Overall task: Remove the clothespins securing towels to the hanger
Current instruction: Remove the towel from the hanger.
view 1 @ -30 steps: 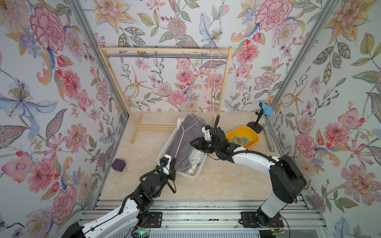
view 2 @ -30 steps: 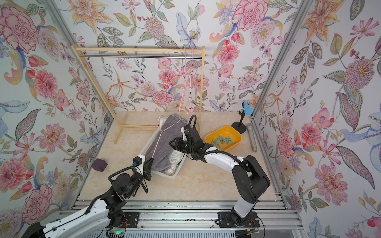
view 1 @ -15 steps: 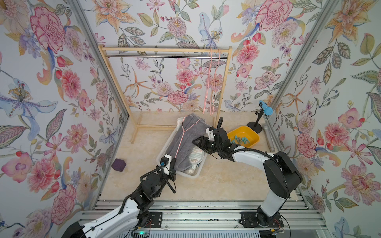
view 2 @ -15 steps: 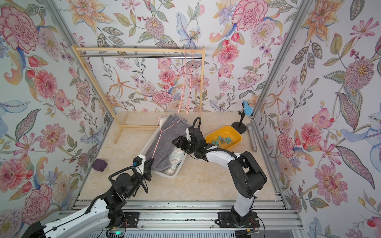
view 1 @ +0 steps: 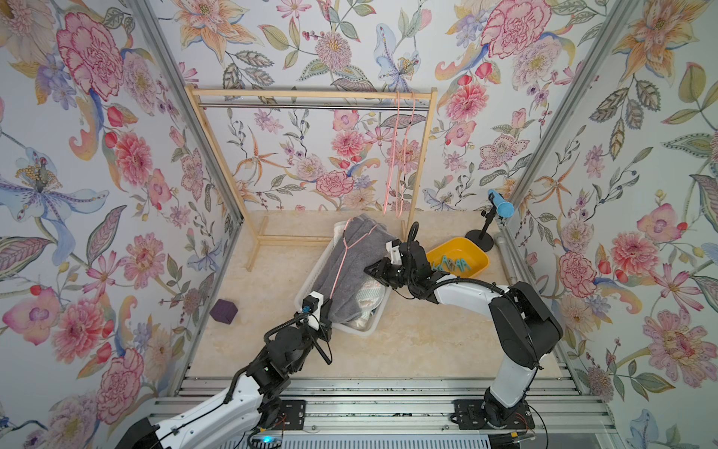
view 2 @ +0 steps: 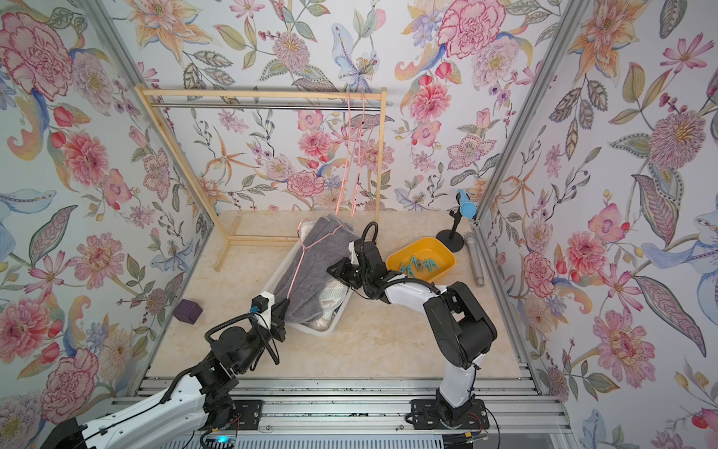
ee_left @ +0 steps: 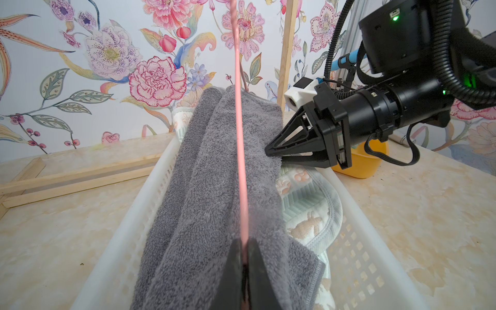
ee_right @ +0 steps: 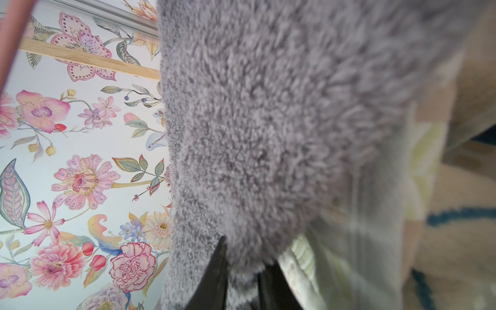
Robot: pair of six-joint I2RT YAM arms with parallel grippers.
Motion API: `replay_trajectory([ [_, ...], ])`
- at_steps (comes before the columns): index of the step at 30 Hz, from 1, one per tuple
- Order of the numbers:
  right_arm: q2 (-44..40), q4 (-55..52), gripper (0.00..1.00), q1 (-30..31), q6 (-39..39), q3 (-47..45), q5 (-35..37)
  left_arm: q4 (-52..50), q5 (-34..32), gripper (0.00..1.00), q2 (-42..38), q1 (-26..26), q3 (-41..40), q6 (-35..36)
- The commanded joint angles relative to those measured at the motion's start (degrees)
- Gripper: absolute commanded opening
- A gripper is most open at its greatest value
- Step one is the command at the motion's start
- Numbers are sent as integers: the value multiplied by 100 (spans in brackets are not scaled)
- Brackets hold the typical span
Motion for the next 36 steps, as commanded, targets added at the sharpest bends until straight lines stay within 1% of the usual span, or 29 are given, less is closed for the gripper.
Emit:
replay_trajectory([
  [1, -58, 58, 14, 52, -3, 129, 57, 124, -262, 0, 9, -44, 159, 28],
  [4, -150, -24, 9, 74, -55, 101, 104, 135, -275, 0, 9, -39, 159, 26],
  [8, -335, -218, 7, 77, -158, 128, 120, 136, -332, 0, 65, -42, 159, 27],
  [13, -708, -574, 6, 75, -385, 263, 145, 145, -442, 0, 149, -40, 159, 7],
  [15, -885, -723, 6, 79, -498, 318, 201, 142, -499, 0, 156, -38, 340, -5],
  [19, -1167, -1093, 5, 77, -799, 496, 351, 159, -613, 0, 229, -40, 442, 3],
  [24, -1408, -1206, 5, 76, -918, 532, 427, 93, -826, 0, 255, -40, 695, 55],
  [25, -1460, -1229, 5, 217, -942, 526, 447, 69, -879, 0, 246, -40, 749, 72],
  [31, -1720, -1462, 4, 315, -1179, 494, 659, -211, -1144, 0, -41, -41, 1040, 123],
  [36, -1814, -1508, 4, 328, -1205, 307, 740, -527, -1281, 0, -326, -40, 1262, 160],
])
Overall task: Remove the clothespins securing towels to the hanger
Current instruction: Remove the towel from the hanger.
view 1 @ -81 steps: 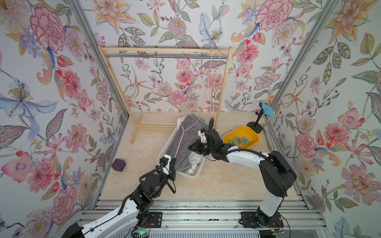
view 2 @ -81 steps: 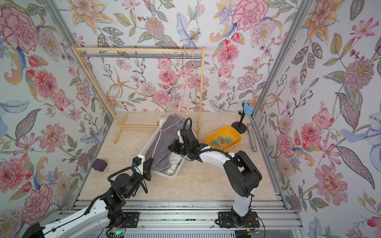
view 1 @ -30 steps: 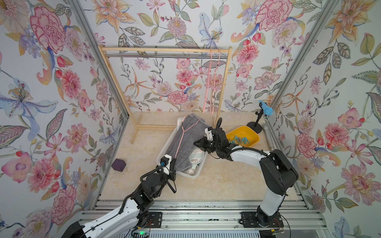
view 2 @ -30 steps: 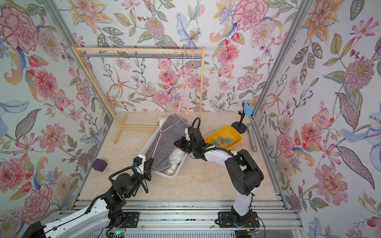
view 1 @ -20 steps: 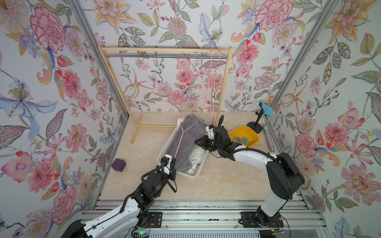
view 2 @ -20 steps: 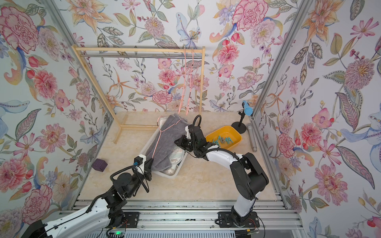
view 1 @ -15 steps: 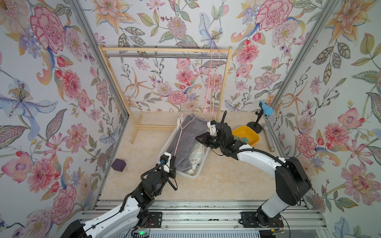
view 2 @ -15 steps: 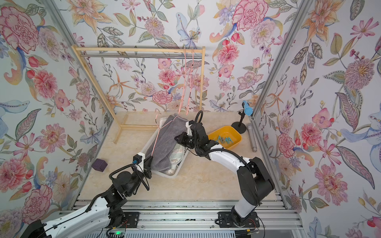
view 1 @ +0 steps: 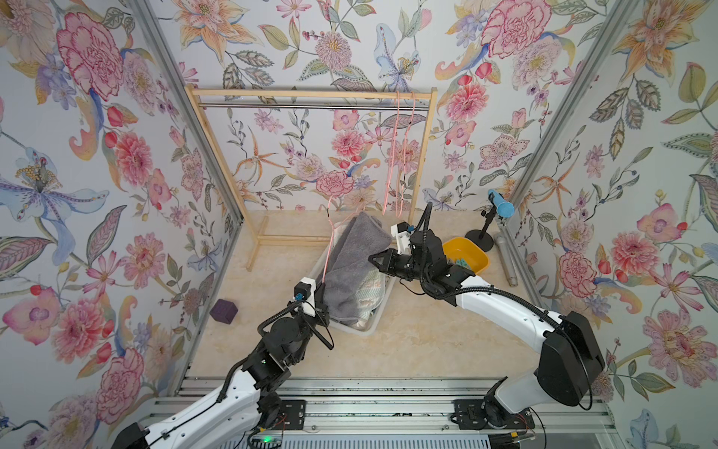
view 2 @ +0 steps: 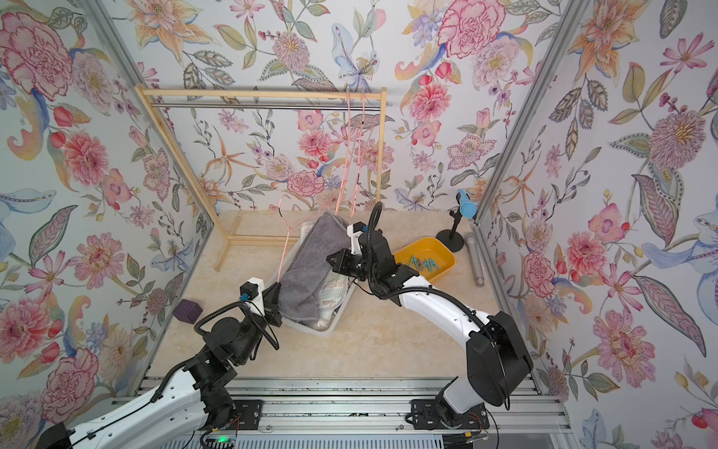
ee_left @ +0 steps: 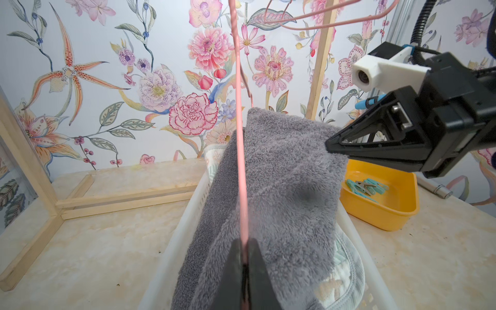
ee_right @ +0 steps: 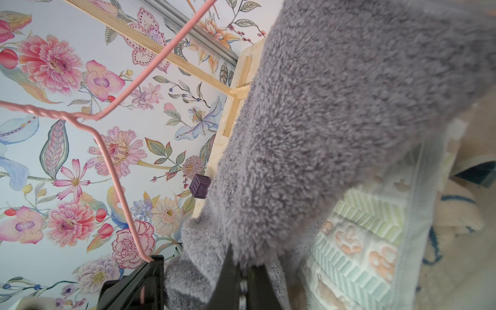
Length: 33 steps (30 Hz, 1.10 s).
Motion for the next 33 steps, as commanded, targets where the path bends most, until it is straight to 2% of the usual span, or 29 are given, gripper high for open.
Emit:
replay_trajectory([
  [1, -207, -129, 4, 16, -158, -149, 176, -43, -449, 0, -242, -40, 345, 153],
  [14, 54, -170, 3, -2, -218, -808, 320, -189, -381, 0, -381, -40, 582, 175],
  [33, 735, -299, 2, 23, -472, -676, 457, -426, -239, 0, -605, -49, 902, 170],
])
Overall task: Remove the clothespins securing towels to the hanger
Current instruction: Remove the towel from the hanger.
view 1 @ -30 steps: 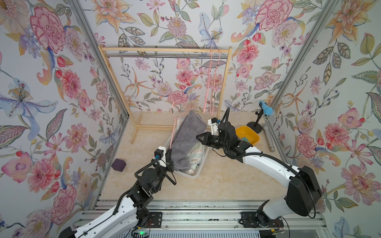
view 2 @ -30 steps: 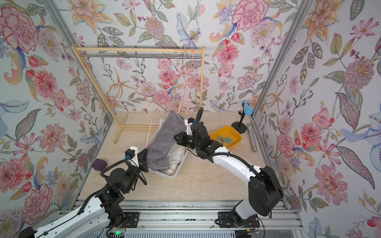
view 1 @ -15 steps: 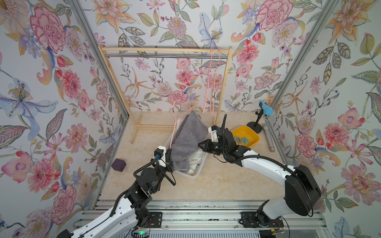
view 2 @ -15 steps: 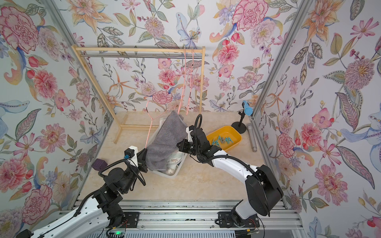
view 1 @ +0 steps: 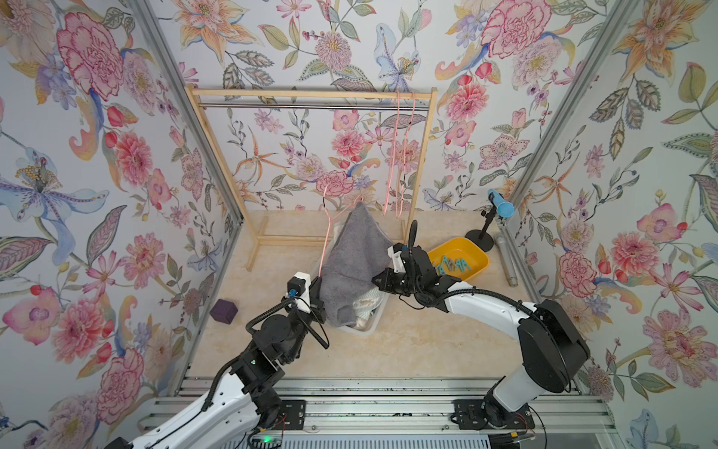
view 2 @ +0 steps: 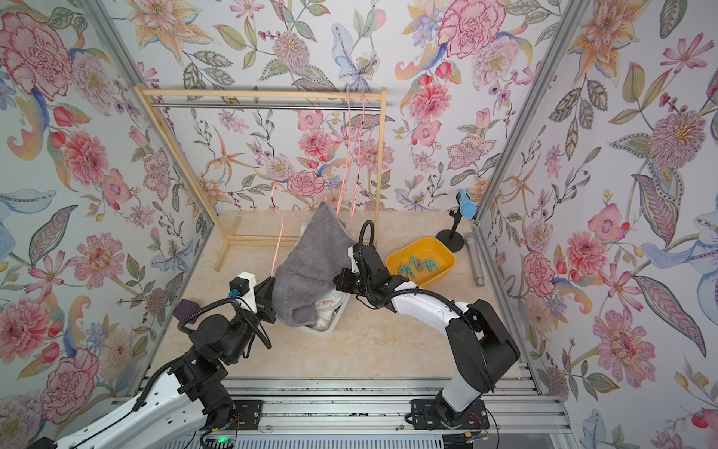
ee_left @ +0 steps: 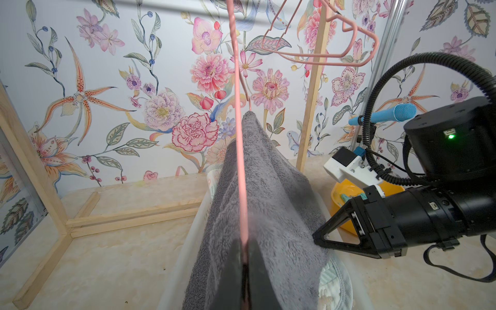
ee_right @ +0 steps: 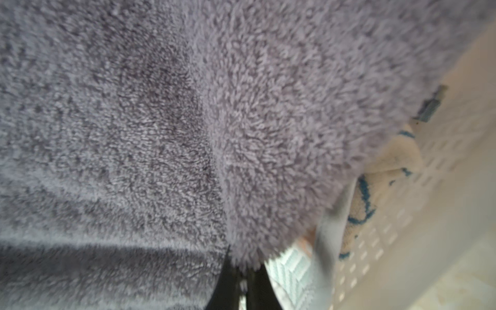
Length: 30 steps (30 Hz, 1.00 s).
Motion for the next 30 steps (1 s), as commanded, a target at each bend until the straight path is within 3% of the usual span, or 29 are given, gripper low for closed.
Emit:
replay_trajectory([
  [1, 138, -284, 2, 0, -158, 36, 230, 379, -246, 0, -191, -12, 303, 65],
  [13, 176, -394, 6, -28, -249, 146, 269, 476, -238, 0, -40, -12, 71, -58],
  [14, 163, -397, 12, -32, -290, 159, 222, 499, -249, 0, 4, -12, 43, -67],
  [17, 13, -398, 45, -45, -394, 175, 163, 593, -243, 0, 143, -6, -43, -97],
  [19, -134, -399, 59, -37, -470, 157, 167, 675, -239, 0, 222, -12, -107, -106],
  [26, -790, -218, 63, -42, -939, -103, 200, 795, -234, 0, 445, -12, -189, -97],
  [30, -1060, 583, 64, -21, -1272, -520, -160, 797, -230, 0, 498, -12, -180, -77],
])
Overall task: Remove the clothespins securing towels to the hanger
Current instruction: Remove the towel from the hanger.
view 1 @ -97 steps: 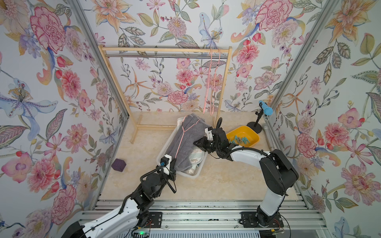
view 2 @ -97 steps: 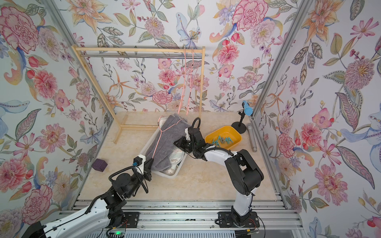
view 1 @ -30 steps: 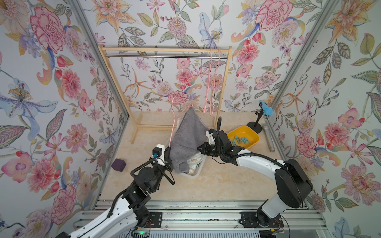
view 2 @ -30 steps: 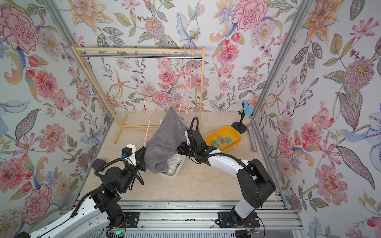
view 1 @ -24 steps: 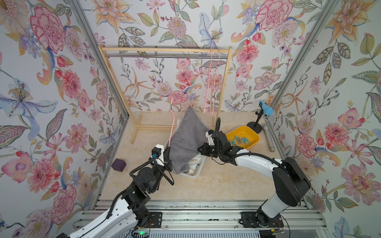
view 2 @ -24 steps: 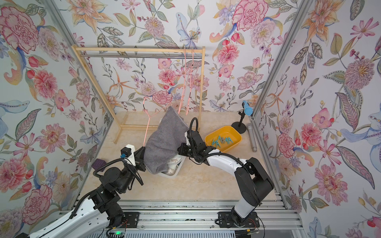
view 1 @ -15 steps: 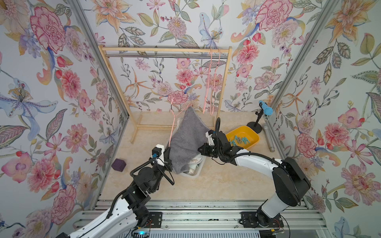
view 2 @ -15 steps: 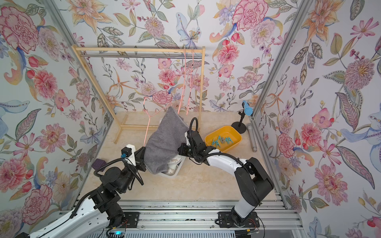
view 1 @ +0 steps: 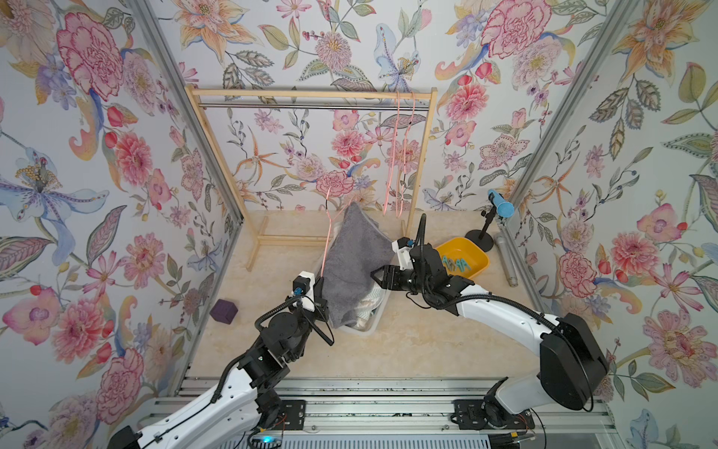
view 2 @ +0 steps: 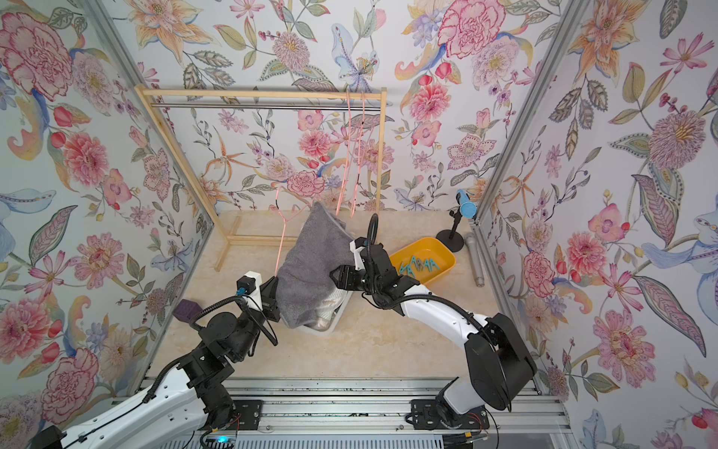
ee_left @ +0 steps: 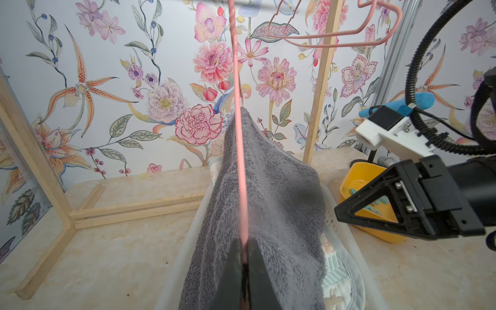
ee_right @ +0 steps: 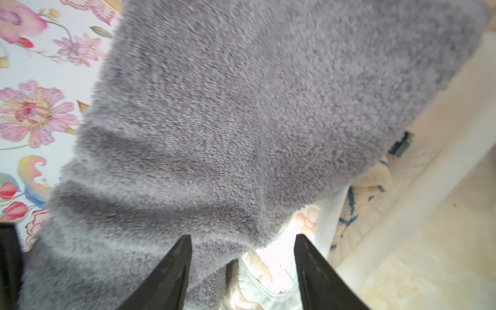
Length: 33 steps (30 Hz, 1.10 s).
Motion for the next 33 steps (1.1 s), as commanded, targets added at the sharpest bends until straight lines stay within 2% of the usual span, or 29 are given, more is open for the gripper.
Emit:
replay_trajectory([
  [1, -227, 800, 65, 16, -471, -404, -324, 373, -89, 0, -5, -13, -40, -44],
  [5, -222, 1414, 65, 201, -927, -498, -684, 340, -110, 0, -14, -18, -12, -32],
  [12, 137, 1567, 67, 869, -2083, -217, -457, 286, -88, 0, -5, -14, 14, -37],
  [18, 619, 1906, 70, 1146, -2503, 13, -434, 250, -61, 0, -5, -14, 39, -36],
  [25, 1121, 2149, 73, 1191, -2938, 328, -358, 199, -36, 0, 4, -18, 93, 12],
  [33, 1613, 2205, 69, 1182, -3083, 736, -829, 188, -33, 0, 13, -16, 102, 29],
])
